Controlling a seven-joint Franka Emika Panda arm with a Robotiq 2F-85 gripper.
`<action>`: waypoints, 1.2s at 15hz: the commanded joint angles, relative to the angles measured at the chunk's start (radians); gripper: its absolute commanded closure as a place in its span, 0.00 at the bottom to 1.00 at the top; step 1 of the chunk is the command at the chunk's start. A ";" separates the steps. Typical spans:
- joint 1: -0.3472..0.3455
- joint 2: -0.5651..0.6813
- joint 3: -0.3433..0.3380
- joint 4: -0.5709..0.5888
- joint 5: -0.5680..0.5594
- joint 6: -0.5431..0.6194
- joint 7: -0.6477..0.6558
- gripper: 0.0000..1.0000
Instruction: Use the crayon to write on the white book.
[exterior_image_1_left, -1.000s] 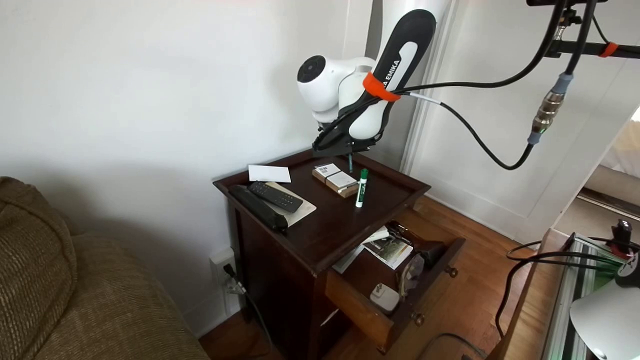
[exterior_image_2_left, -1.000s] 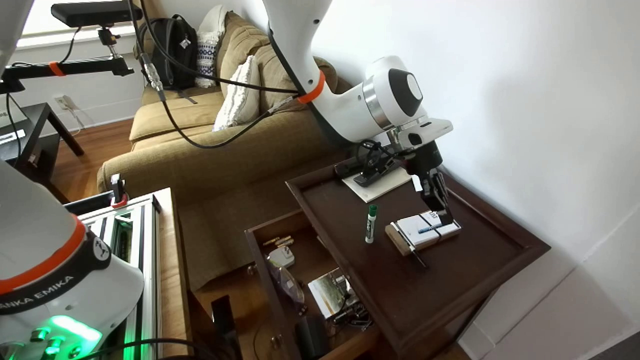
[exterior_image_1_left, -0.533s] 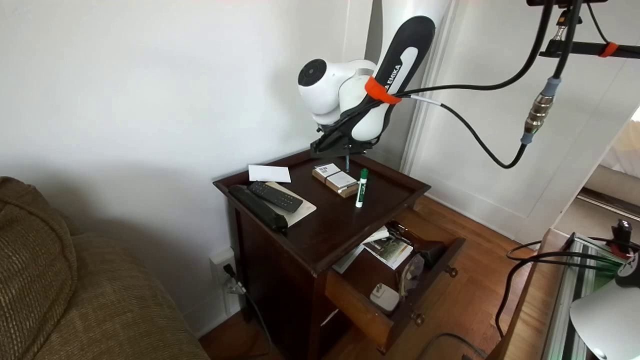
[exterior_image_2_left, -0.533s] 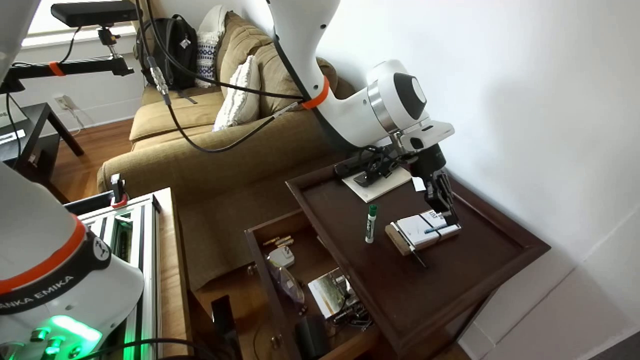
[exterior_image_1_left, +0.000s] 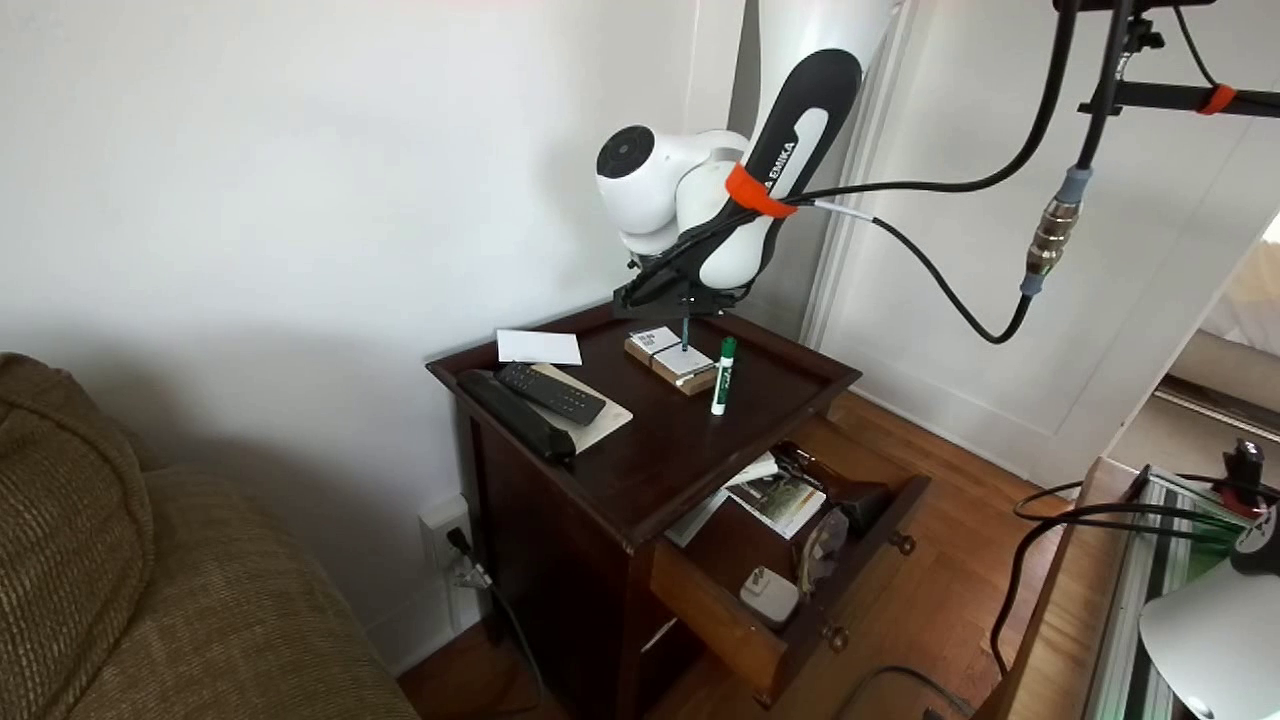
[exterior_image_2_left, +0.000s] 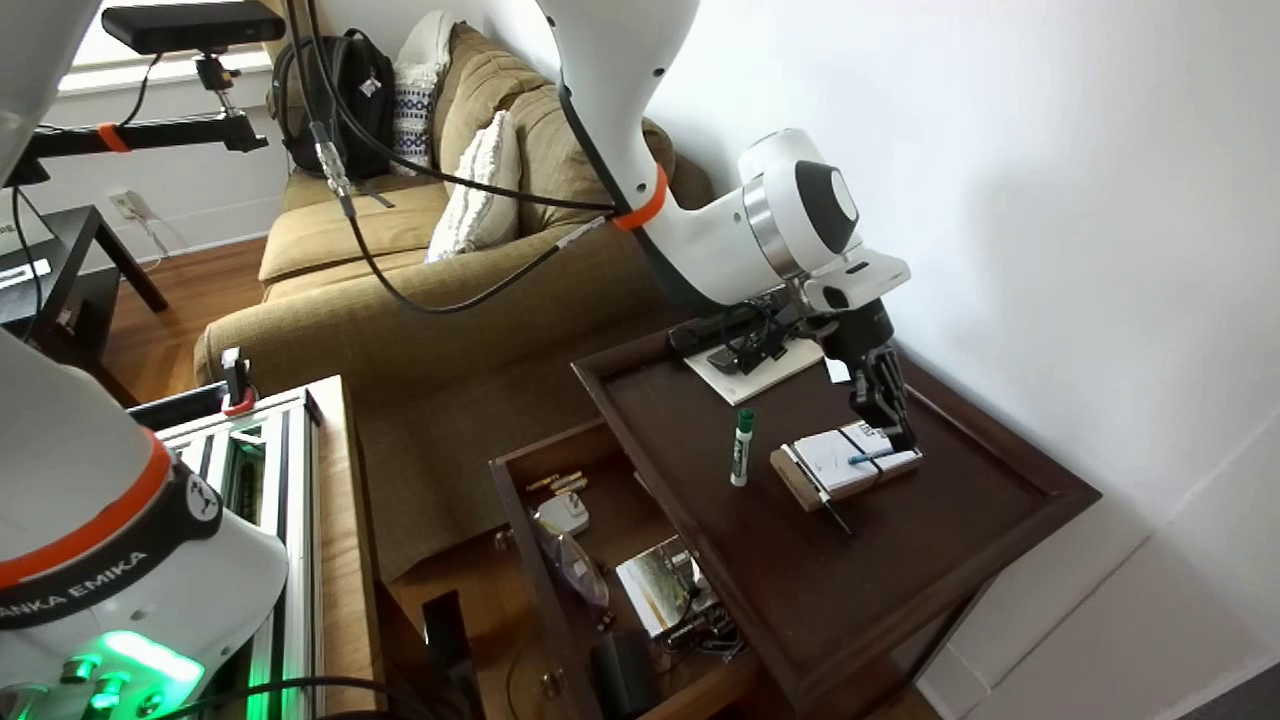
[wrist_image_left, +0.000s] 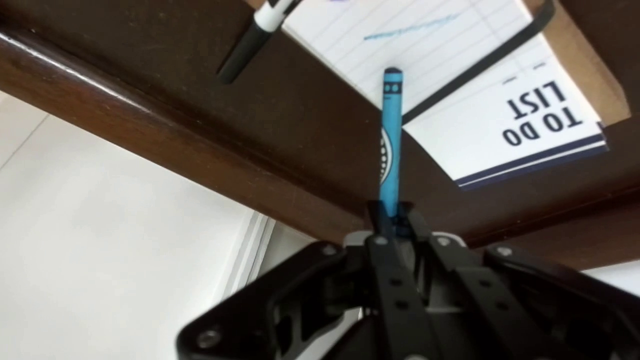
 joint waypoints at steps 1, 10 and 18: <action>-0.027 0.029 0.025 0.024 -0.015 0.018 0.025 0.98; -0.019 0.056 0.044 0.067 -0.013 0.015 0.028 0.98; -0.034 -0.040 0.045 0.030 -0.011 0.051 0.028 0.98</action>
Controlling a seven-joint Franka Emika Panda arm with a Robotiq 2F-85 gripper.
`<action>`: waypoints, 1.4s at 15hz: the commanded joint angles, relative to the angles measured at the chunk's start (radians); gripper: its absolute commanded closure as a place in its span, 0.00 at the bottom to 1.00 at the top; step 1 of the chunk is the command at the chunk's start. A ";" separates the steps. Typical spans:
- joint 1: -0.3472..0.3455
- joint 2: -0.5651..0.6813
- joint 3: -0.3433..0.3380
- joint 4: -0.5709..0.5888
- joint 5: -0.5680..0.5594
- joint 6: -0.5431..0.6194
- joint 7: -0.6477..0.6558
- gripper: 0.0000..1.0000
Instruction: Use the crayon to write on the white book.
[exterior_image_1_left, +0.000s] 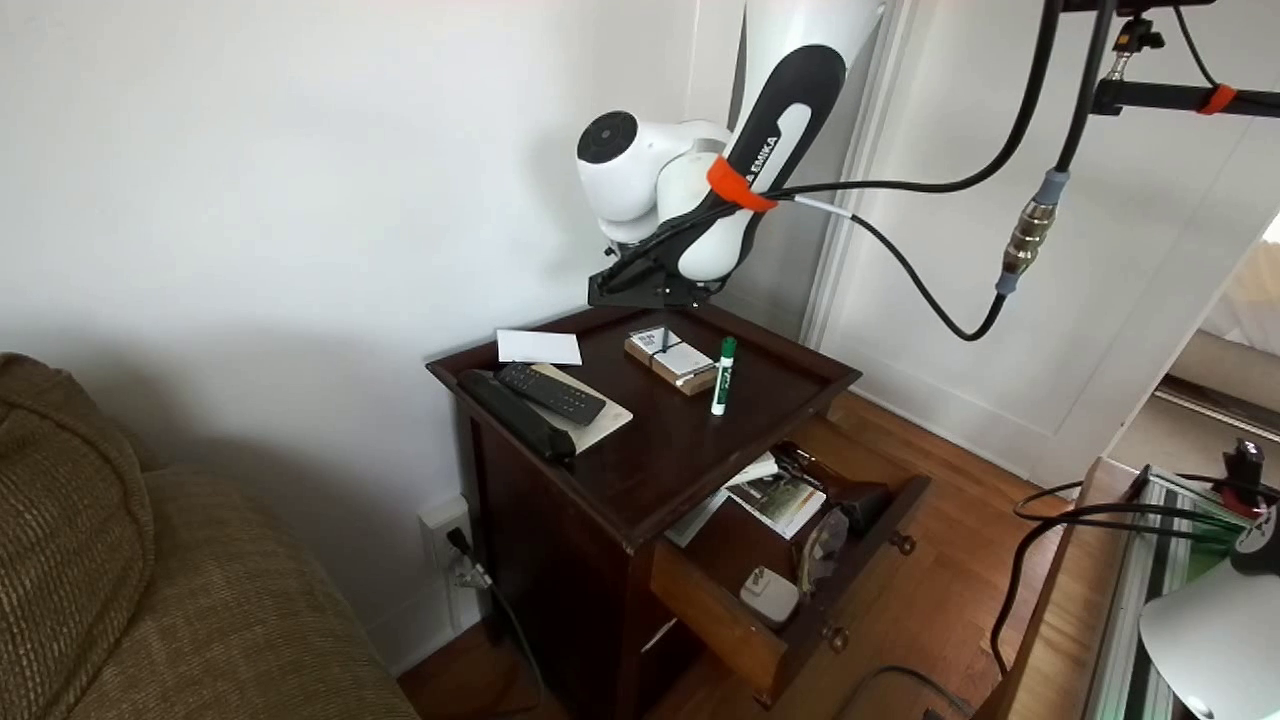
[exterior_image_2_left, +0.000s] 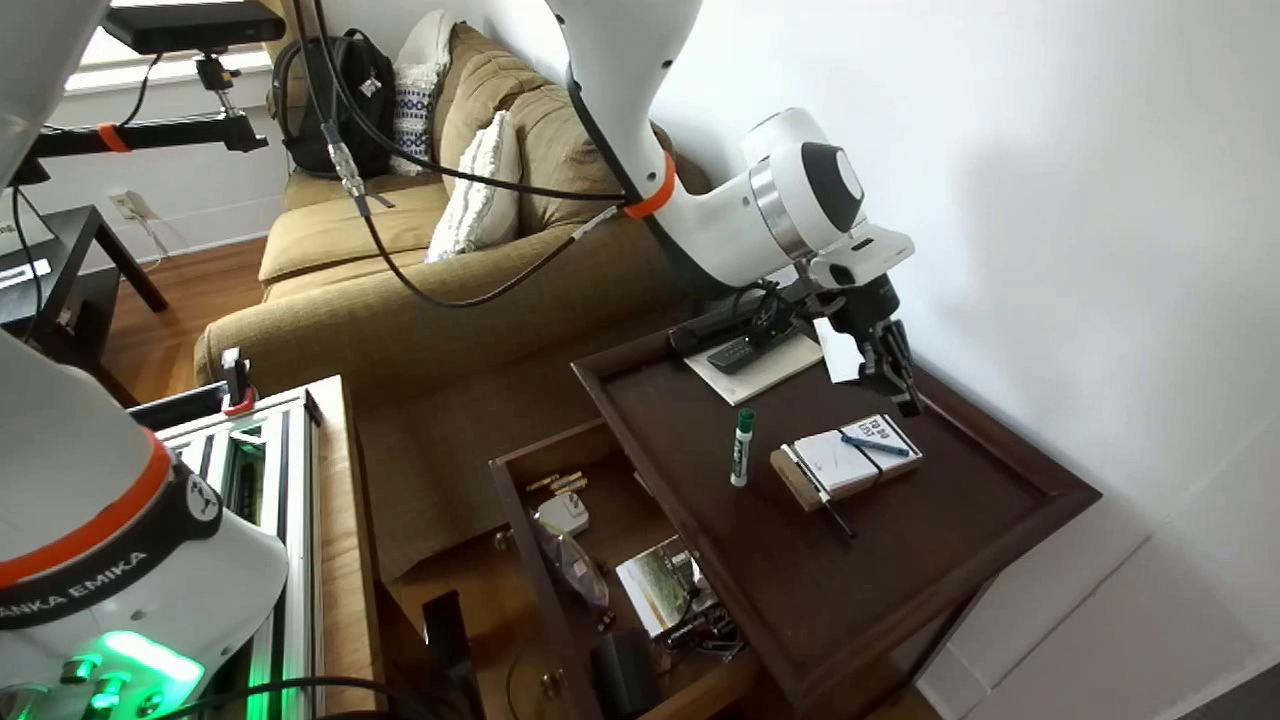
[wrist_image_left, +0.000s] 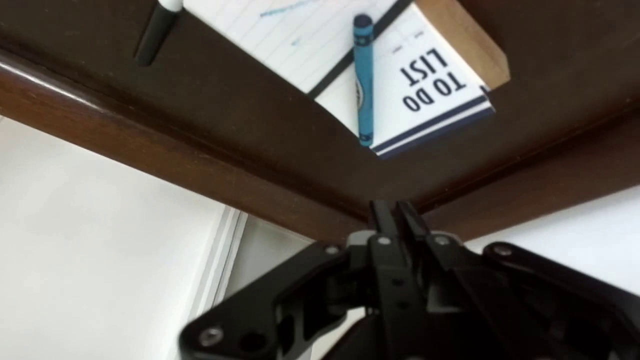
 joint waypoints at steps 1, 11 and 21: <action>-0.035 -0.060 0.021 -0.045 -0.004 0.041 0.003 0.98; -0.162 -0.132 0.111 -0.136 0.118 0.250 -0.172 0.14; -0.525 -0.291 0.523 -0.271 0.475 0.090 -0.775 0.01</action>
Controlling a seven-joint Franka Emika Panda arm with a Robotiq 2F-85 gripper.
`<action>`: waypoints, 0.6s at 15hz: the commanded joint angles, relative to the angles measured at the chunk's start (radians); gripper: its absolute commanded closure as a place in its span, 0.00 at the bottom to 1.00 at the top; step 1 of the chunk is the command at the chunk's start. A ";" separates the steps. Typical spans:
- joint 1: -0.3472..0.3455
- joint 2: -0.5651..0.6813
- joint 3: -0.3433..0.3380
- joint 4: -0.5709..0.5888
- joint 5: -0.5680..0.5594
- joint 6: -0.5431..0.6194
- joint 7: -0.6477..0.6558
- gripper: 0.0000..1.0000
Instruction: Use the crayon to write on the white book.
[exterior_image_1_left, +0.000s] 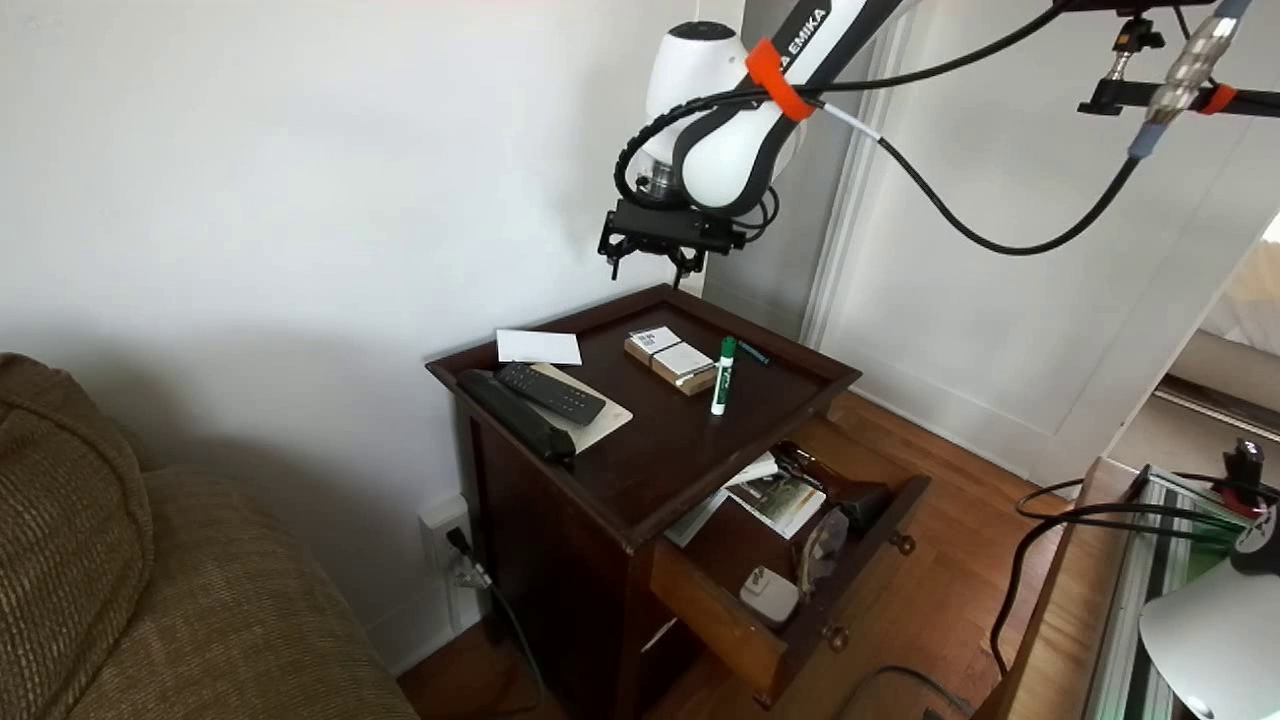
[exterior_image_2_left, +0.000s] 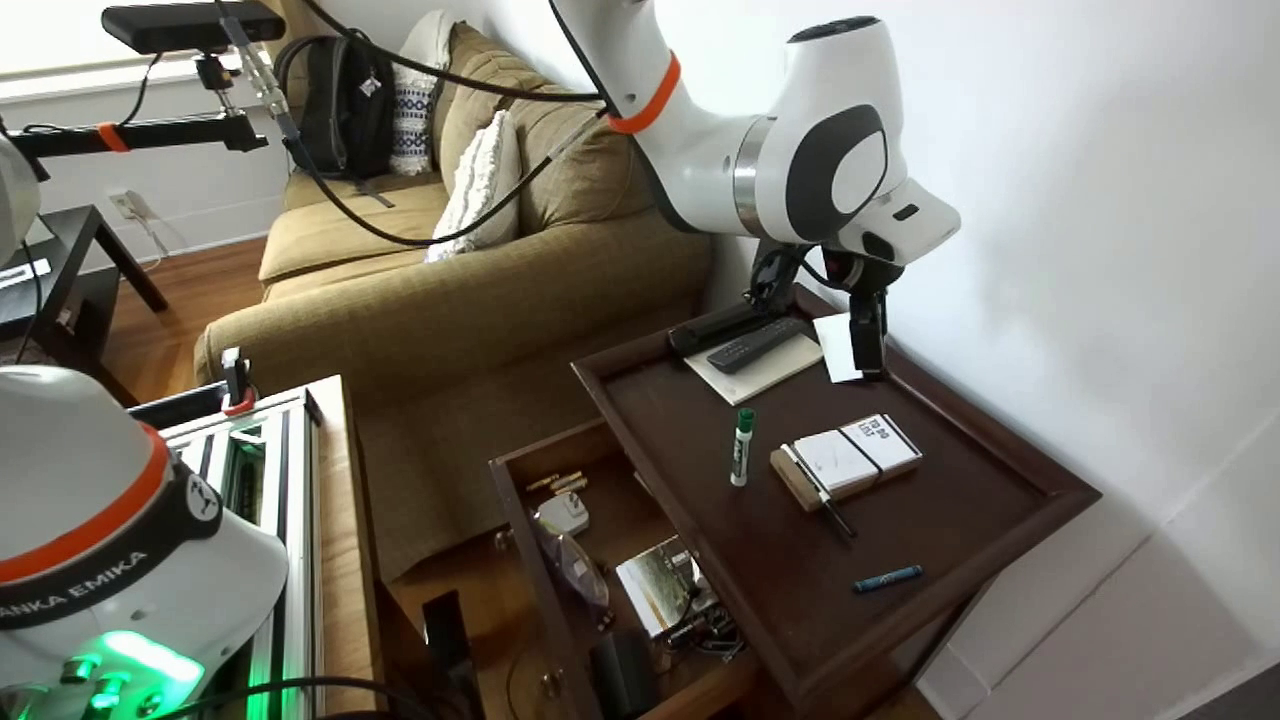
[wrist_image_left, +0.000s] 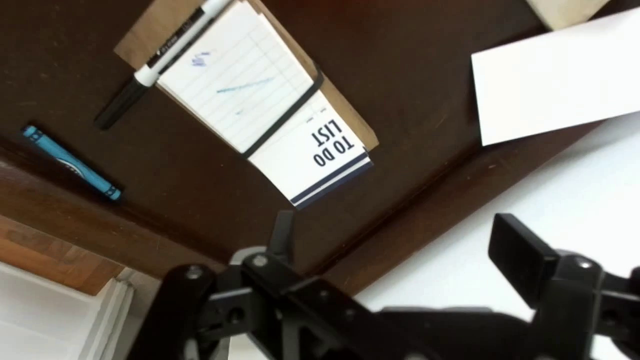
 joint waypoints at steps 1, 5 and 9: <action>-0.129 -0.093 0.138 -0.063 0.110 -0.170 -0.197 0.00; 0.044 -0.149 -0.063 -0.041 0.292 -0.380 -0.422 0.00; 0.123 -0.157 -0.155 -0.028 0.266 -0.464 -0.484 0.00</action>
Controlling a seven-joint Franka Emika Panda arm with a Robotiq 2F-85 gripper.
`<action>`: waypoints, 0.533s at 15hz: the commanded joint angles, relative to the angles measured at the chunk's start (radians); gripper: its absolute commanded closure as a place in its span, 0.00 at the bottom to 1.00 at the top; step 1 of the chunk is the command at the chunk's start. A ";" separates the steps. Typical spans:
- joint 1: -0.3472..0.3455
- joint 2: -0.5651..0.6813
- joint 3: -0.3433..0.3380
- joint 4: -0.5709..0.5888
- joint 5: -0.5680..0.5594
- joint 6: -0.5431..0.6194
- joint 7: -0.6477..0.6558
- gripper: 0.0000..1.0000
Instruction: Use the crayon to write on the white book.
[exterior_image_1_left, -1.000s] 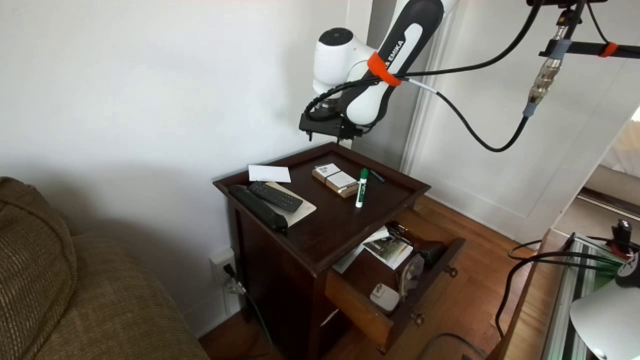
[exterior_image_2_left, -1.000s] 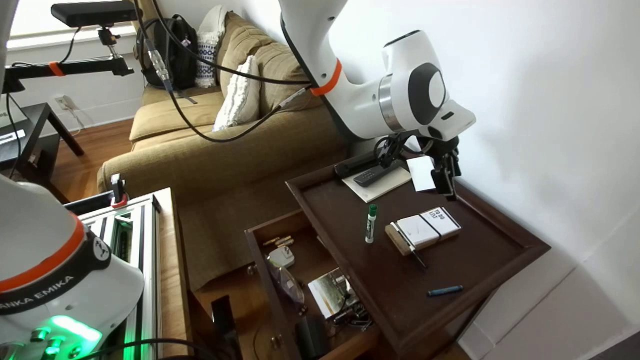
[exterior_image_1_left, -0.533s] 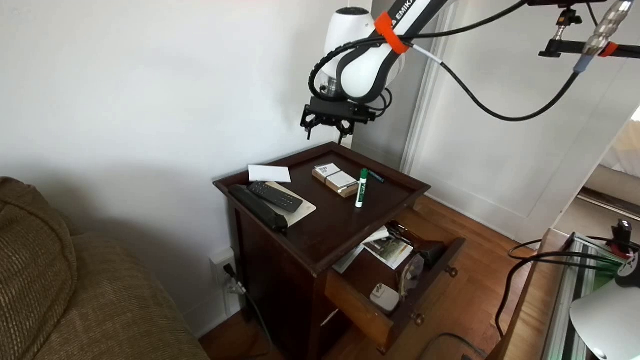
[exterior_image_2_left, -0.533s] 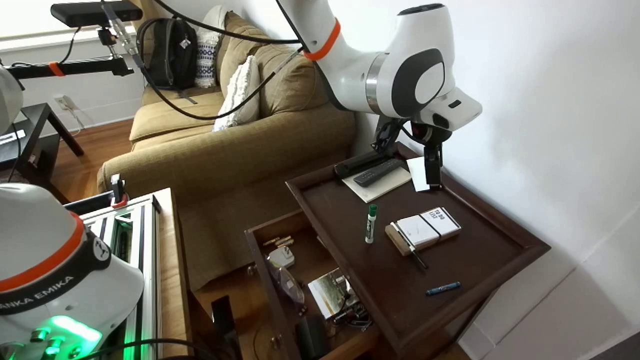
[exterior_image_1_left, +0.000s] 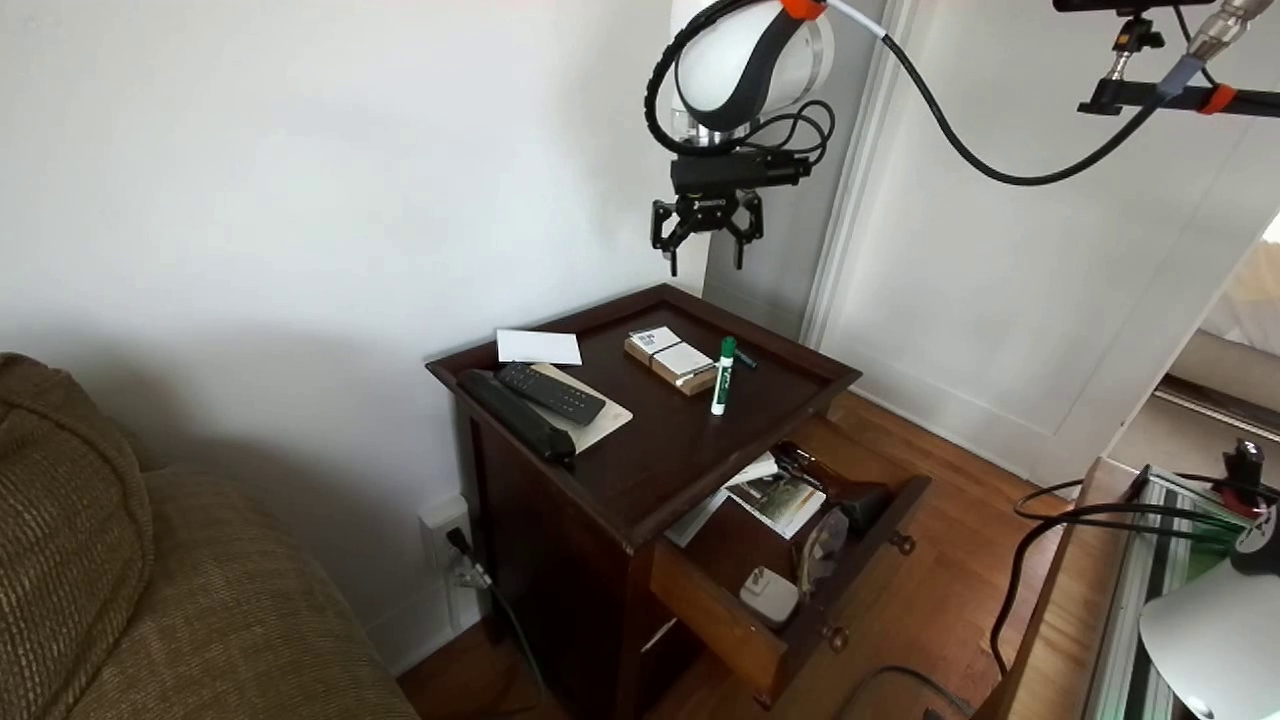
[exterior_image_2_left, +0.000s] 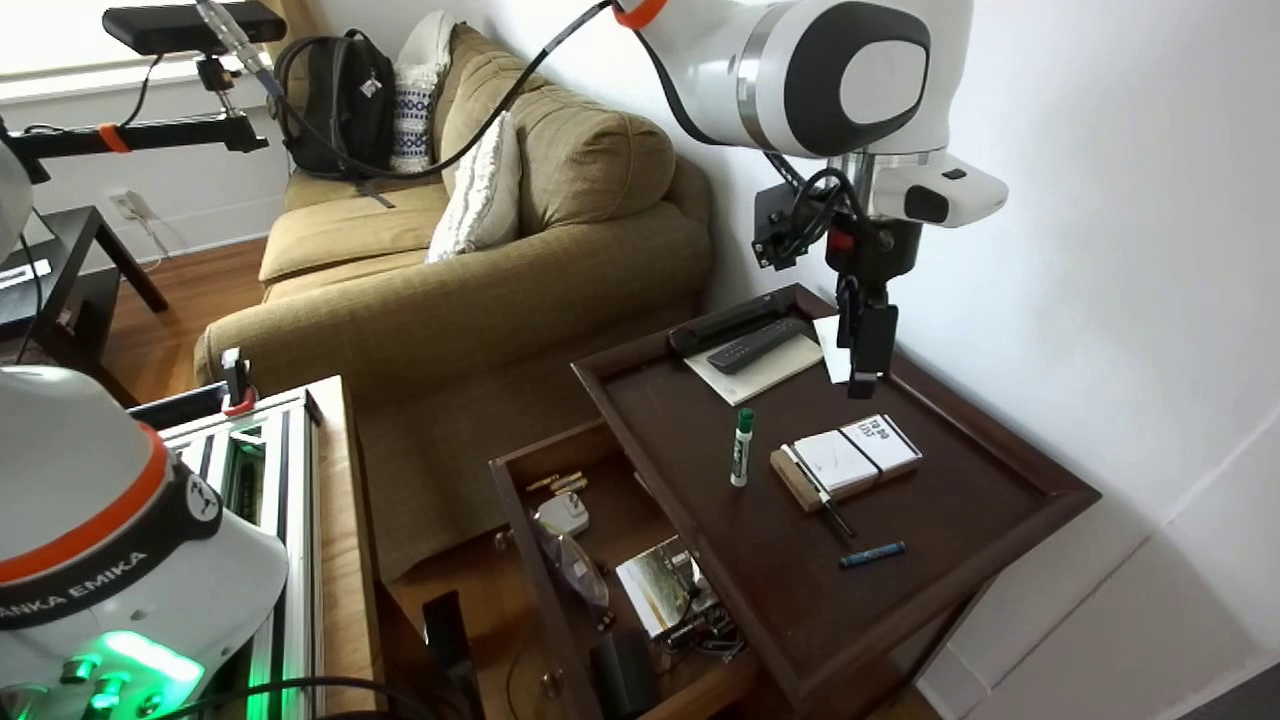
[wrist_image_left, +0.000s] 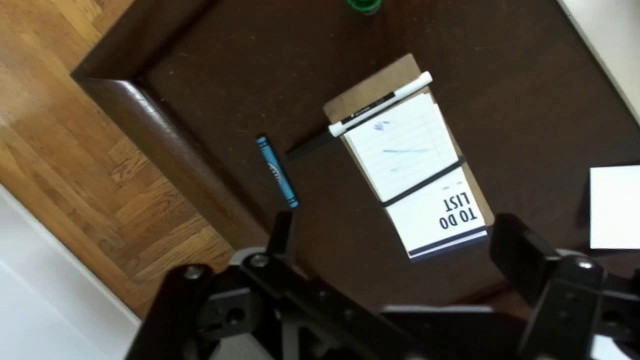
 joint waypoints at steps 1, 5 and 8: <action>0.076 -0.010 -0.080 -0.008 0.015 -0.042 -0.067 0.00; 0.113 -0.010 -0.118 -0.014 0.013 -0.028 -0.079 0.00; 0.127 -0.001 -0.132 -0.001 0.020 -0.020 -0.069 0.00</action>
